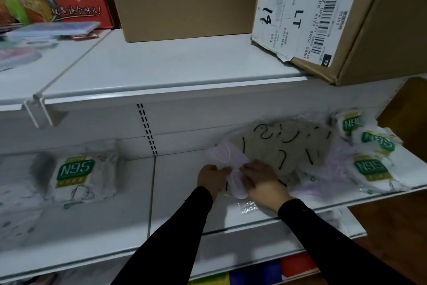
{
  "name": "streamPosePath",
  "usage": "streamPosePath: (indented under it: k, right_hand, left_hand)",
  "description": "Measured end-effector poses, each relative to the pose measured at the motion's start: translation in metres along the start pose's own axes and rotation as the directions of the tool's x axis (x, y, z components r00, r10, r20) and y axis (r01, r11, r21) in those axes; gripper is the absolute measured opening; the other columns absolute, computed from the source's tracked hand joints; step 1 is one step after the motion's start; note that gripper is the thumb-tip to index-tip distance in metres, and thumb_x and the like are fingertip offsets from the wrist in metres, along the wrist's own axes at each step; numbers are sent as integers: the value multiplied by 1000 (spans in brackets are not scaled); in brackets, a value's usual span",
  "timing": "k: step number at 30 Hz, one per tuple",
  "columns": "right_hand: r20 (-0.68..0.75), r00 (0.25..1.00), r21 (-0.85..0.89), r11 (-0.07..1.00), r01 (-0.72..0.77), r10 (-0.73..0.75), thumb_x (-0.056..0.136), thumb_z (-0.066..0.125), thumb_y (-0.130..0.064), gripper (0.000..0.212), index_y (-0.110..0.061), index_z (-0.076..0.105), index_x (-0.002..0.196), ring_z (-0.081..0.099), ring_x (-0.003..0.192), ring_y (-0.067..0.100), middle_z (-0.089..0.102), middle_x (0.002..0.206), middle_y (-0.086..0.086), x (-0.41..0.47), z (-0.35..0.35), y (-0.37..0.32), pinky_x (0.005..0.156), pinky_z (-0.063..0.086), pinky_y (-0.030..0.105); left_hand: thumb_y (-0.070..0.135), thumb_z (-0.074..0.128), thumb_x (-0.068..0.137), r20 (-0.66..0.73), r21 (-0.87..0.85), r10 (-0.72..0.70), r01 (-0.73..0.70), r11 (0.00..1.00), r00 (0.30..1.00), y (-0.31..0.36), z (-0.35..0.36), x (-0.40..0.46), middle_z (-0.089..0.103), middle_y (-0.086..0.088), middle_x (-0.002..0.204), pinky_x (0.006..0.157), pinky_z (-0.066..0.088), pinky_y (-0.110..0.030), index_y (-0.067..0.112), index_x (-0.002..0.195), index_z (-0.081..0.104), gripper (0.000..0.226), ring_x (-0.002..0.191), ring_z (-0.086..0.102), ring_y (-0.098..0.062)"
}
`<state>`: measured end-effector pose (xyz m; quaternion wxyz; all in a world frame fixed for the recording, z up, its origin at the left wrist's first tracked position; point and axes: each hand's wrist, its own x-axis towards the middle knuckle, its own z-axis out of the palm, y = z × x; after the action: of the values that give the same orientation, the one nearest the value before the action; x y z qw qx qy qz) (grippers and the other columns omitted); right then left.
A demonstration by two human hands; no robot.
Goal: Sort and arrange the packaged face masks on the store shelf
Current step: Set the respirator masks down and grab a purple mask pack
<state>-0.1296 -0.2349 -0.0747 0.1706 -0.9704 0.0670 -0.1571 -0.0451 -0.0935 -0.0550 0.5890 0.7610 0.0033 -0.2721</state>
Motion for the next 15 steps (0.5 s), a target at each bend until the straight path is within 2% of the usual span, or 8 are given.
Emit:
streamPosePath:
  k: [2, 4, 6, 10, 13, 15]
  right_hand:
    - [-25, 1000, 54, 998, -12, 14, 82, 49, -24, 29, -10, 74, 87, 67, 77, 31, 73, 88, 9, 2, -4, -4, 73, 56, 40]
    - [-61, 998, 61, 998, -16, 20, 84, 47, -27, 33, -9, 74, 91, 68, 75, 30, 73, 86, 9, 4, -8, -6, 70, 56, 40]
    - [-66, 997, 30, 998, -48, 50, 85, 43, -29, 39, -7, 73, 96, 68, 76, 32, 72, 88, 12, 7, -11, -7, 71, 57, 41]
    - [-17, 995, -70, 993, -99, 98, 86, 39, -32, 41, -9, 70, 101, 66, 82, 34, 69, 91, 12, 5, -7, -6, 73, 54, 42]
    - [40, 988, -151, 979, -138, 146, 82, 41, -35, 38, -15, 70, 98, 65, 88, 33, 67, 95, 9, 2, -2, -5, 80, 50, 41]
    - [47, 982, -206, 964, -168, 181, 81, 42, -38, 35, -18, 66, 96, 62, 91, 32, 63, 97, 7, 1, 0, -7, 84, 45, 41]
  left_hand:
    - [22, 76, 59, -27, -23, 21, -22, 1000, 999, 2, 1, 1, 53, -7, 53, 51, 40, -27, 11, 58, 56, 23, 48, 47, -16]
    - [12, 73, 72, 7, -42, 9, -8, 999, 1000, 5, -1, 1, 54, -11, 57, 51, 42, -27, 9, 62, 55, 20, 50, 48, -18]
    - [7, 61, 87, 57, -60, -24, 28, 998, 998, 4, -5, 2, 52, -10, 60, 53, 45, -26, 11, 64, 51, 26, 51, 49, -19]
    - [20, 52, 94, 43, 137, -19, 13, 990, 999, 4, -26, 5, 54, -8, 65, 55, 45, -27, 15, 66, 52, 29, 56, 51, -21]
    - [18, 50, 91, -32, 238, 55, -46, 970, 998, 3, -55, 17, 57, -13, 72, 62, 49, -35, 11, 69, 58, 25, 64, 53, -24]
    - [13, 49, 88, -96, 277, 97, -67, 959, 991, 1, -79, 22, 60, -12, 74, 63, 43, -32, 6, 78, 65, 19, 68, 54, -22]
